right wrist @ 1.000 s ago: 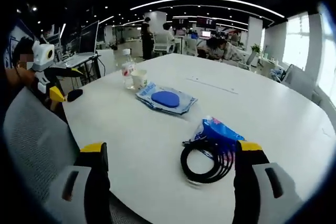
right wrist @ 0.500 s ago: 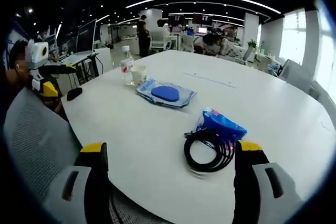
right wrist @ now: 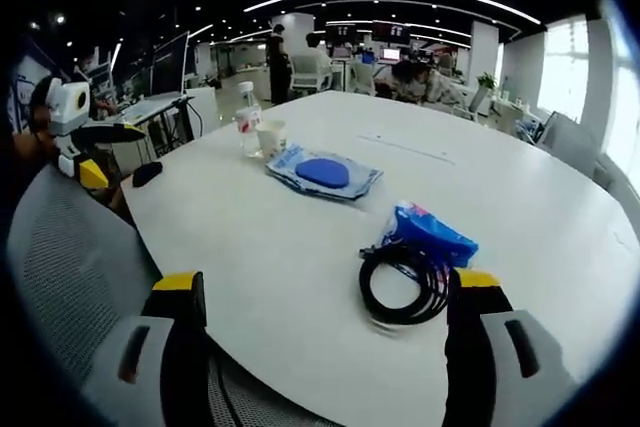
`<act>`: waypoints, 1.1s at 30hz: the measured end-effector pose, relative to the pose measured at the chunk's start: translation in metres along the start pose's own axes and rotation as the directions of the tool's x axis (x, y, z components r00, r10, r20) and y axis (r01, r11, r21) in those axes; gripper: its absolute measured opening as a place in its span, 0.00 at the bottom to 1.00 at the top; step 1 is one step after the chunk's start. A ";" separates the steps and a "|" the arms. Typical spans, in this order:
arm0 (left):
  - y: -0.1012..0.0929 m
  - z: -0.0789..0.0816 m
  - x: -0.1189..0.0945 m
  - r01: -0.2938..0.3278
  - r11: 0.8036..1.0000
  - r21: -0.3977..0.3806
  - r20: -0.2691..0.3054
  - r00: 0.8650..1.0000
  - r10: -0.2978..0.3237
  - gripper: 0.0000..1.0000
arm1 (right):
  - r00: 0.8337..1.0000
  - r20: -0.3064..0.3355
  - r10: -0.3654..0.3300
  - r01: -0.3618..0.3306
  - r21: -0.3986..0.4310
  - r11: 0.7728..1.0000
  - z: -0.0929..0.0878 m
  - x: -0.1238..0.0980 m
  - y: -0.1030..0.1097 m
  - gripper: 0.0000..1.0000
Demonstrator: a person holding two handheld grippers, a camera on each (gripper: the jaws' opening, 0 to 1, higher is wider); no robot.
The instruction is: Arrange the tabletop items into an orderly group along one side of the table until the central work area is clear of visible clutter.
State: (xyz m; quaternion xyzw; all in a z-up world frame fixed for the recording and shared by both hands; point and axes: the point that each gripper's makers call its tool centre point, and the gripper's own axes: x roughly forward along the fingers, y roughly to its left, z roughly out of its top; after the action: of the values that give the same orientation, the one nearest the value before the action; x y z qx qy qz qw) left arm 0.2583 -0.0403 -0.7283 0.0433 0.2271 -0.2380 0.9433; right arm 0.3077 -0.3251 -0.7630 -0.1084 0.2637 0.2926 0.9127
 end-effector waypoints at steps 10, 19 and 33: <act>-0.002 0.004 0.002 0.003 0.998 0.069 0.027 1.000 -0.005 1.00 | 1.000 -0.008 0.011 -0.011 -0.011 1.000 -0.002 0.001 0.003 1.00; -0.002 -0.002 0.003 0.009 0.997 0.071 0.003 1.000 -0.009 1.00 | 1.000 -0.016 0.022 -0.023 -0.025 0.999 -0.004 0.002 0.006 1.00; -0.002 -0.002 0.004 0.013 0.996 0.092 0.005 1.000 -0.013 1.00 | 0.999 -0.040 0.032 -0.035 -0.089 0.995 0.002 -0.003 0.002 1.00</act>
State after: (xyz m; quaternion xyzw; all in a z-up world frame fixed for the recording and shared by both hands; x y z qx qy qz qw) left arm 0.2596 -0.0437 -0.7317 0.0844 0.2135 -0.2545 0.9394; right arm 0.3055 -0.3235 -0.7596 -0.1505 0.2696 0.3174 0.8966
